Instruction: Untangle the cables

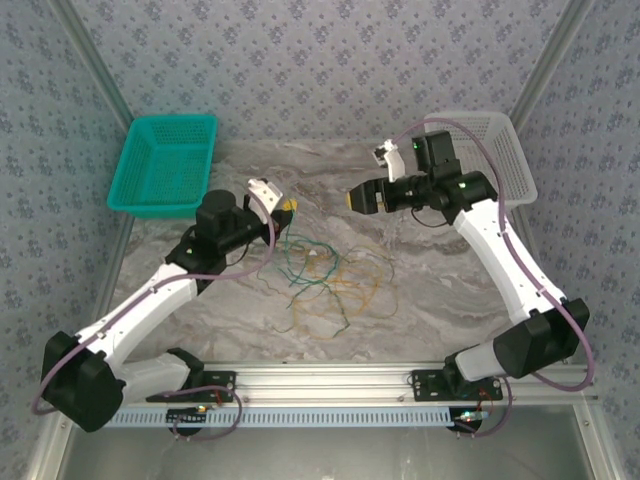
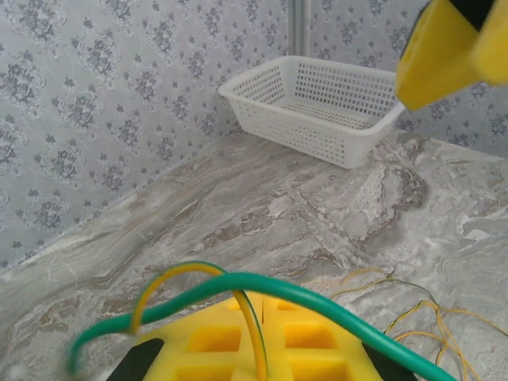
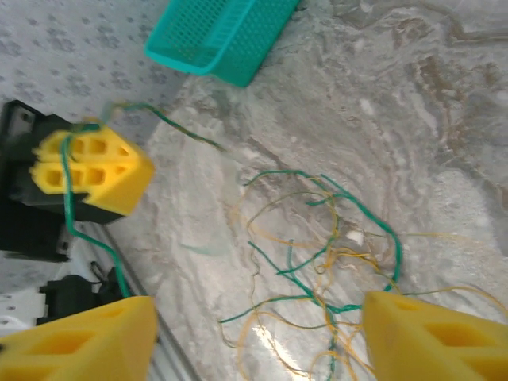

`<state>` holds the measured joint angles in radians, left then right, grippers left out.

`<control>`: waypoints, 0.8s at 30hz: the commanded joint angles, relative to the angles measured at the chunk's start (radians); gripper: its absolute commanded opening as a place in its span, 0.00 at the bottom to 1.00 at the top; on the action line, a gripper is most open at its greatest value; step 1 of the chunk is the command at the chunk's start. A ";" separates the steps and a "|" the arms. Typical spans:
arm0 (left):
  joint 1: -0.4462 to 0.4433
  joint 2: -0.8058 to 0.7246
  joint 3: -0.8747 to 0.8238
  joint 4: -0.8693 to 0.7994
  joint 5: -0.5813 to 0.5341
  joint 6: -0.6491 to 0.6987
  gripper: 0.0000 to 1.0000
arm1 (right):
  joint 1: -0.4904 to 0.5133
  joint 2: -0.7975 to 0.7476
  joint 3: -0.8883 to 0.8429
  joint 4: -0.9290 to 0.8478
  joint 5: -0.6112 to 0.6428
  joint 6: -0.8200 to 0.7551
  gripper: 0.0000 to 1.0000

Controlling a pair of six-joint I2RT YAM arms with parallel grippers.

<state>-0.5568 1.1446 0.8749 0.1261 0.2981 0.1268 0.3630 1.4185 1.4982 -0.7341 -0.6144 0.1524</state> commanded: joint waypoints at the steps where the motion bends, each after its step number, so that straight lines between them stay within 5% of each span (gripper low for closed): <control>1: -0.004 0.024 0.052 -0.062 -0.029 -0.025 0.00 | 0.006 -0.045 0.007 0.000 0.174 -0.057 0.75; 6: -0.006 0.058 0.069 -0.090 -0.005 -0.021 0.00 | 0.053 -0.101 -0.096 0.180 0.004 -0.082 0.75; 13: -0.011 0.080 0.065 -0.066 0.003 -0.014 0.00 | 0.095 0.016 -0.113 0.397 -0.230 0.099 0.73; 19: -0.012 0.084 0.060 -0.055 0.005 -0.027 0.00 | 0.204 0.118 -0.085 0.372 -0.274 -0.007 0.74; 24: -0.014 0.081 0.047 -0.036 0.011 -0.042 0.00 | 0.271 0.202 -0.090 0.403 -0.173 -0.026 0.72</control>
<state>-0.5598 1.2274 0.9081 0.0555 0.2852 0.1028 0.6159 1.5860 1.3808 -0.3653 -0.8158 0.1539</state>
